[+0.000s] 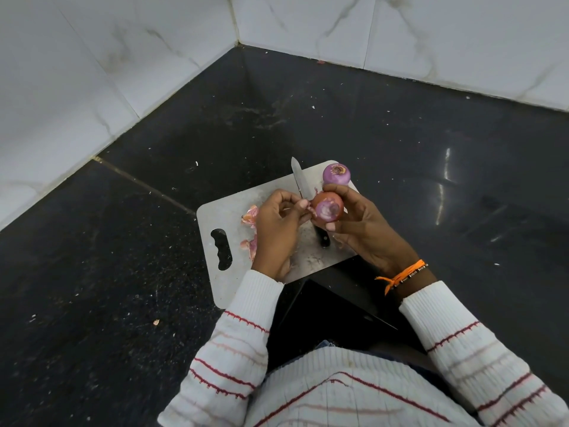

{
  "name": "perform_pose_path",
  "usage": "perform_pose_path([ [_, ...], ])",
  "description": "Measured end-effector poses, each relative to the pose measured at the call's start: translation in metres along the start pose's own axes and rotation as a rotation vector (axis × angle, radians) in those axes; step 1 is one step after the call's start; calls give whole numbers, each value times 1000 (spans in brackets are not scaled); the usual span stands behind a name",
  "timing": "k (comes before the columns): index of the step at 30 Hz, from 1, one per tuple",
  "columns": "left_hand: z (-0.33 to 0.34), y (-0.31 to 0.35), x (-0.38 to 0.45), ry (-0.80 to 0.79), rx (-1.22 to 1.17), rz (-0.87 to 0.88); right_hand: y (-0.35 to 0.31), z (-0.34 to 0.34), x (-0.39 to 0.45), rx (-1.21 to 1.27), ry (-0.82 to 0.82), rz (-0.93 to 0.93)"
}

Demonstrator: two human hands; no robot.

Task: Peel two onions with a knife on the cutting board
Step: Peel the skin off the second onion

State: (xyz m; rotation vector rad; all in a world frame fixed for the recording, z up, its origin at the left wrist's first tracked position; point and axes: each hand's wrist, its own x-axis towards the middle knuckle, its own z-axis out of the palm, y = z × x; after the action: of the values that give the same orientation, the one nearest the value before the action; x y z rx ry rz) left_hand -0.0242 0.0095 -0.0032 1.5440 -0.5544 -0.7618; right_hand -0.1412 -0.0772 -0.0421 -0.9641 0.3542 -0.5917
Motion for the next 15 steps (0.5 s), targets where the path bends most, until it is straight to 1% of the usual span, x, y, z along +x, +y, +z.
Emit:
perform_pose_path([
  [3,-2,0,0,-8,-179,-94,-4,2,-2,191,16,31],
  [6,-2,-2,0,3,-183,-103,-7,2,0,210,36,42],
  [11,1,-1,0,15,59,1,-7,2,1,120,73,65],
  [15,2,4,-2,3,200,123,-10,2,-1,75,52,62],
])
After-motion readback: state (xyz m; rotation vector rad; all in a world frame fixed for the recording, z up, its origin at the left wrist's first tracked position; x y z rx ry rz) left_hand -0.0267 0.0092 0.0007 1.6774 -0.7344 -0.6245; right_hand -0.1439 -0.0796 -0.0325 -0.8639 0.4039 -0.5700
